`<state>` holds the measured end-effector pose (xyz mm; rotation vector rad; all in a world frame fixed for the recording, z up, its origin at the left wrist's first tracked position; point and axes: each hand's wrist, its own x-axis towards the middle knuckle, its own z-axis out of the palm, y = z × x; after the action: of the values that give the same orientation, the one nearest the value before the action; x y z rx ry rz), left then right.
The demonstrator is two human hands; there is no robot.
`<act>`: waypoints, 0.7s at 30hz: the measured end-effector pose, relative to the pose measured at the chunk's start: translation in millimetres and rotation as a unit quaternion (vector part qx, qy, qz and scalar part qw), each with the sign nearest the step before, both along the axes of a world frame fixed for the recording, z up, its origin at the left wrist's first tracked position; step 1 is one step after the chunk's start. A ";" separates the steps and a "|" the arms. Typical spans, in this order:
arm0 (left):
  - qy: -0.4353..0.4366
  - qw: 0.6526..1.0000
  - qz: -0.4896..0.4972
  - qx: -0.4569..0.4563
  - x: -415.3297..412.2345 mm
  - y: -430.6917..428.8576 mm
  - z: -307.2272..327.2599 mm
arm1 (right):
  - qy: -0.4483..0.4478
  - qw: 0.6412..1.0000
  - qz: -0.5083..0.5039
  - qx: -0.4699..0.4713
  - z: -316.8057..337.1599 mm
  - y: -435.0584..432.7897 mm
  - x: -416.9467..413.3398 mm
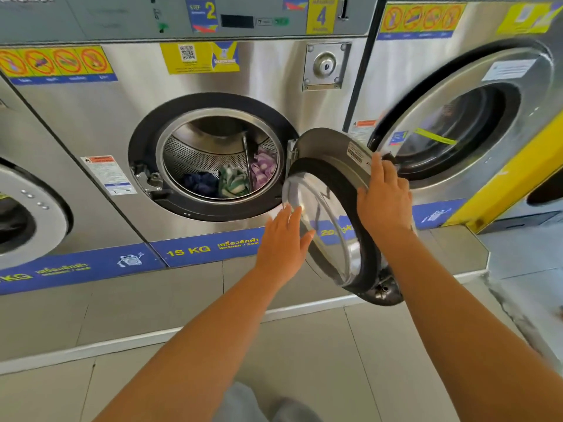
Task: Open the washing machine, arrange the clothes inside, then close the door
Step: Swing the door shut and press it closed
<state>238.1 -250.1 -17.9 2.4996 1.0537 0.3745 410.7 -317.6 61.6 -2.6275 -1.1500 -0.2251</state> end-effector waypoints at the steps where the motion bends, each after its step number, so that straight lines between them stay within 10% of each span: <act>1: -0.007 1.000 0.002 -0.008 0.0 -3.1 0.1 | 0.005 1.000 0.001 0.003 1.9 0.3 -1.2; 21: -0.171 0.973 0.096 -0.123 -63.3 -6.3 -2.6 | -0.054 0.958 0.272 0.074 2.0 42.0 -73.1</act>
<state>174.8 -256.3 -20.6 2.0309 1.1244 0.6613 337.6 -275.7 63.6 -2.0909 -1.7600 -0.3286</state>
